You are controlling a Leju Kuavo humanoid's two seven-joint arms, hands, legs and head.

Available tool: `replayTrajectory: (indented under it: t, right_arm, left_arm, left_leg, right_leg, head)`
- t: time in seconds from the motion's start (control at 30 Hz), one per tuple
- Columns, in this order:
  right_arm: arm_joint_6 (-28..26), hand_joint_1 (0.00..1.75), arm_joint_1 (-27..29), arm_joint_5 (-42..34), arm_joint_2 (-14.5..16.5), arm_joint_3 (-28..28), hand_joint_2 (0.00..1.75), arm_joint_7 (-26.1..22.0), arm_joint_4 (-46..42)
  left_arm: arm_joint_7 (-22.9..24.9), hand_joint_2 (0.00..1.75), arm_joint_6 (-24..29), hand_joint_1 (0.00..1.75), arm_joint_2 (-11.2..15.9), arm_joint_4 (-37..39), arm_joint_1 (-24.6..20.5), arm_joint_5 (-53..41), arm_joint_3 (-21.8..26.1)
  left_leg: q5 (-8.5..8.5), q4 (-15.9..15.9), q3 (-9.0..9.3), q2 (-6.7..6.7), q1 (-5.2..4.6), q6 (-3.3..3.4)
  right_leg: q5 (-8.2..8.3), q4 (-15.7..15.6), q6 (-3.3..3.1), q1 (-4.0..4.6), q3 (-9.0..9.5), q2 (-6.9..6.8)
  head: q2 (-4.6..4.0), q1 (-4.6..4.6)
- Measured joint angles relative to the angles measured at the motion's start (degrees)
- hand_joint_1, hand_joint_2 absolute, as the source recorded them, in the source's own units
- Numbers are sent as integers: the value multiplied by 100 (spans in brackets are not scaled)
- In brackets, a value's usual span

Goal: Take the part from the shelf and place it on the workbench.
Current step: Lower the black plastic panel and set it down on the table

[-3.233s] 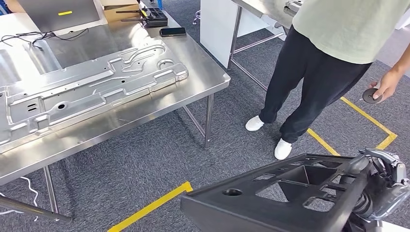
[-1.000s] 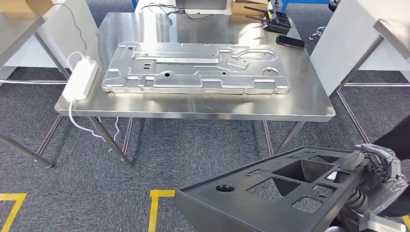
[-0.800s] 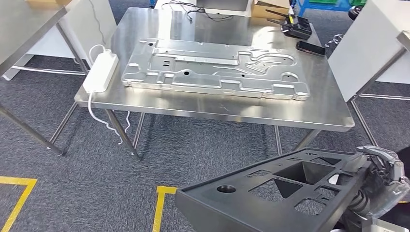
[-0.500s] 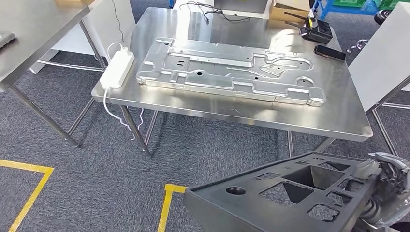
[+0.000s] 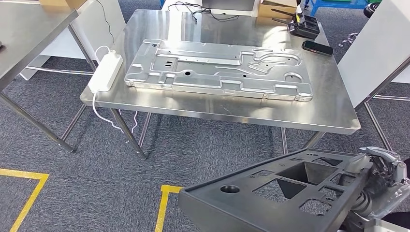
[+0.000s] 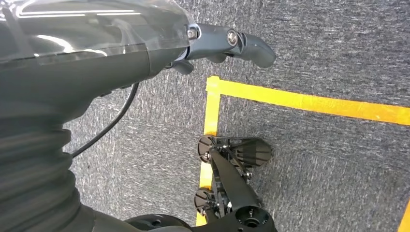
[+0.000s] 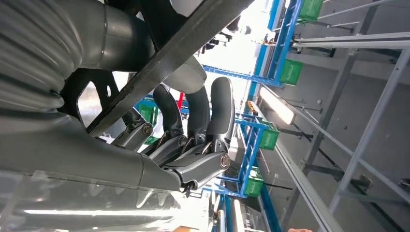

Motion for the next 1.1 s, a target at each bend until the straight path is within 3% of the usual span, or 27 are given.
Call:
replayTrajectory:
  t: [0.4,0.57,0.63,0.73,0.77,0.8,0.87,0.93,1.0,1.1]
  right_arm:
    - [-171,175,5,209,1,0,175,-29,0]
    - [-145,175,4,74,1,5,175,-28,-2]
    - [-116,175,-2,-6,-1,8,175,-37,-4]
    - [-63,175,-1,-88,-9,10,175,-38,-3]
    - [-37,175,1,-129,-11,11,175,-38,-3]
    - [-13,175,1,-171,-13,11,175,-41,-2]
    - [29,175,-2,-233,-15,11,175,-53,-2]
    - [54,175,-14,-263,-16,11,175,-73,-1]
    - [64,175,-24,-277,-17,12,175,-89,1]
    - [72,175,-27,-282,-17,14,175,-102,-2]
  left_arm:
    - [-11,175,1,0,2,-1,0,-3,2]
    - [-13,175,1,0,1,-1,-1,-8,7]
    - [-19,175,1,0,0,-1,-2,-15,9]
    - [-24,175,1,0,1,-1,0,-21,17]
    - [-24,175,1,0,1,0,0,-23,21]
    - [-24,175,1,0,1,0,0,-26,23]
    - [-25,175,0,0,0,0,-1,-32,25]
    - [-27,175,0,0,15,-5,1,-35,26]
    - [-28,175,-1,0,27,-8,7,-36,26]
    - [-28,175,-2,0,24,-6,10,-41,26]
  left_leg:
    - [-17,41,-23,0,-70,31]
    - [-4,11,-17,6,-55,112]
    - [32,-51,6,22,-1,153]
    - [45,-63,-5,40,27,162]
    - [46,-60,-9,43,35,156]
    - [48,-57,-10,43,48,146]
    - [44,-41,-6,41,86,98]
    - [36,-15,-8,40,88,17]
    - [49,-30,1,50,64,-59]
    - [9,-21,12,102,91,-143]
  right_leg:
    - [15,-21,29,-55,3,0]
    - [8,-39,89,-64,15,0]
    - [-188,211,110,-53,-91,-1]
    - [-719,1262,127,-68,-574,-2]
    - [-766,1481,135,-75,-673,-2]
    - [-698,1480,144,-82,-667,-2]
    - [-317,856,174,-105,-349,-18]
    - [-50,159,185,-116,-24,-90]
    - [-16,-34,132,-103,35,-116]
    - [37,-47,-10,-118,24,-49]
  head:
    - [0,-8]
    - [0,-19]
    - [0,7]
    - [0,101]
    - [0,121]
    - [0,136]
    - [0,172]
    - [0,252]
    - [0,259]
    - [0,143]
